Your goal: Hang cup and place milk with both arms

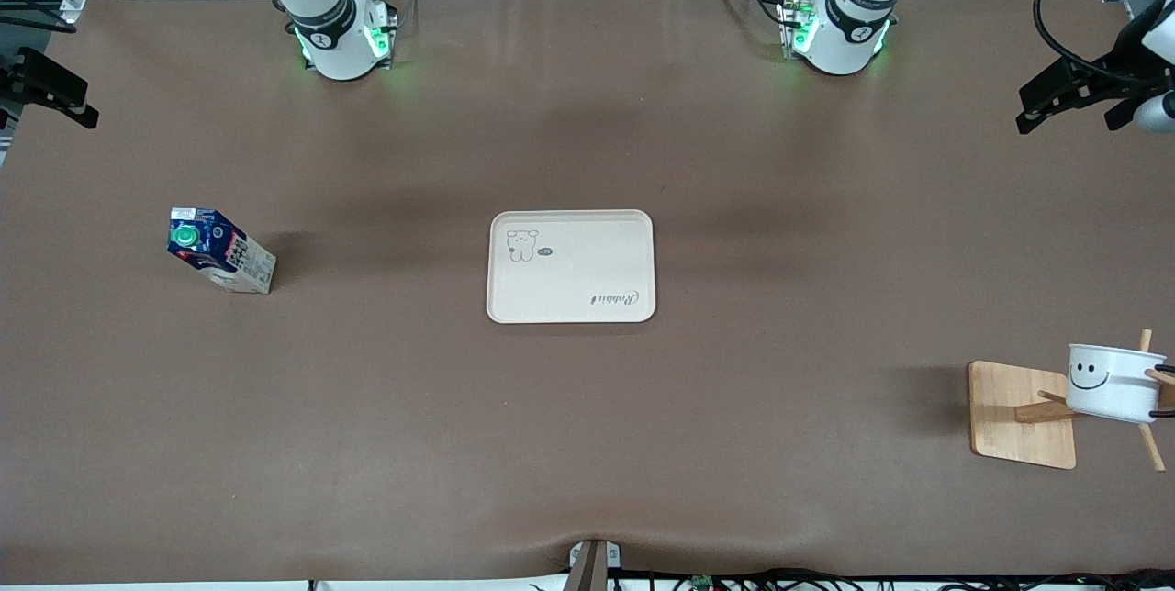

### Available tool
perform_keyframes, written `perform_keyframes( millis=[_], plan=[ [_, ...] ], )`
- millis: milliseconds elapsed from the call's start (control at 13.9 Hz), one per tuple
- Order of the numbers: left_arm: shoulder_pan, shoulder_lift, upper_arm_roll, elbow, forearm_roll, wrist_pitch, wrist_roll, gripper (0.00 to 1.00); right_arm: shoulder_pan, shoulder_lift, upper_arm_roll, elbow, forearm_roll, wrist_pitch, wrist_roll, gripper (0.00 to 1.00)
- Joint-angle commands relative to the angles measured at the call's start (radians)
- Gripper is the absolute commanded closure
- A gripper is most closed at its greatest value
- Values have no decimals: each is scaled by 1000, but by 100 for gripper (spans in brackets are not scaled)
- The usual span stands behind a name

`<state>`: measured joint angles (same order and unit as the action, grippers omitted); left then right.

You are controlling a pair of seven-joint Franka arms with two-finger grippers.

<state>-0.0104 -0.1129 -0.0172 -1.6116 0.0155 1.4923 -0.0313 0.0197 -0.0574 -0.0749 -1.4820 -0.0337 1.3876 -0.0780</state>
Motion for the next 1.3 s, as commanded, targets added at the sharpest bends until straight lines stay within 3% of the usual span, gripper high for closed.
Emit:
perform_keyframes(
  millis=[0, 1226],
  plan=[
    [33, 7, 10, 15, -26, 2, 68, 0, -9, -36, 3, -40, 18, 18, -11, 0],
    [24, 9, -21, 22, -25, -29, -16, 0, -9, -32, 58, -38, 17, 18, 1, 0]
  ],
)
